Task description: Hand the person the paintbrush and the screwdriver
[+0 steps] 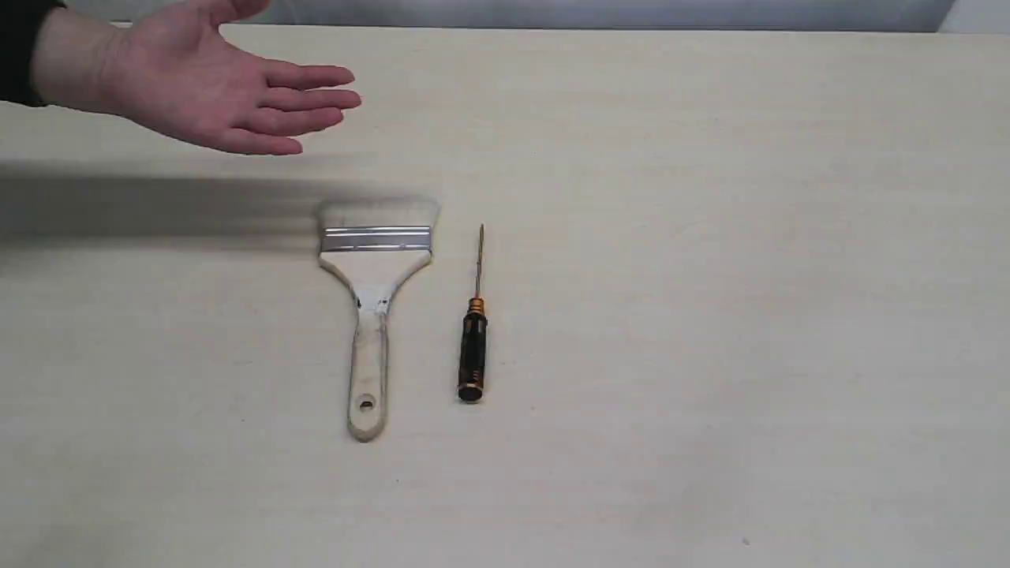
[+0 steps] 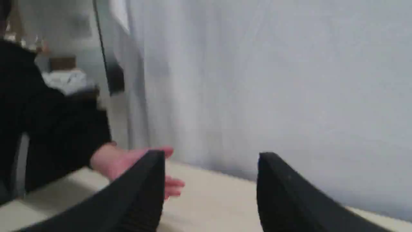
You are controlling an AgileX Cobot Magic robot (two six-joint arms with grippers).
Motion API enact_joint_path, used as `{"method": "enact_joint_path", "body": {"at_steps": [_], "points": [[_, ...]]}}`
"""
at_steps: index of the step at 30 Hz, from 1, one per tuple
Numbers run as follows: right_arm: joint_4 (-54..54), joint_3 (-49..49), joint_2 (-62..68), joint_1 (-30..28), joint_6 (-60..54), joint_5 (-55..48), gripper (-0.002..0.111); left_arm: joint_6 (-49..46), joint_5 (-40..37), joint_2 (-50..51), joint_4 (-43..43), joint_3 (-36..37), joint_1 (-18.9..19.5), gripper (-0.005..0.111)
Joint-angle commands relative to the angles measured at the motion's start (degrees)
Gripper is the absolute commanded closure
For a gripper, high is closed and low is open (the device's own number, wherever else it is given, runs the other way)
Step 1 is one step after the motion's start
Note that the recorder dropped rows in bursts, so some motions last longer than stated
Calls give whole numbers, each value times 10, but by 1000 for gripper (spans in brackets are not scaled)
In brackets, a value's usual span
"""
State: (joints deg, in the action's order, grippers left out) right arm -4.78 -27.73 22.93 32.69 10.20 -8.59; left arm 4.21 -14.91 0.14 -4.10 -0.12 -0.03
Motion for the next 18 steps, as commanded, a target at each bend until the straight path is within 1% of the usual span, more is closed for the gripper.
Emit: {"method": "enact_joint_path", "body": {"at_steps": [1,4,11,16,18], "points": [[-22,-81,125,29,-19,-94,60,1,5,-1,3,1,-4,107],[-54,-173,256,31,-19,-160,60,1,5,-1,3,1,-4,107],[-54,-398,521,31,-16,-346,60,1,5,-1,3,1,-4,107],[-52,-512,670,33,-14,-460,60,1,5,-1,3,1,-4,107],[-50,-540,713,35,-13,-475,60,1,5,-1,3,1,-4,107]]}}
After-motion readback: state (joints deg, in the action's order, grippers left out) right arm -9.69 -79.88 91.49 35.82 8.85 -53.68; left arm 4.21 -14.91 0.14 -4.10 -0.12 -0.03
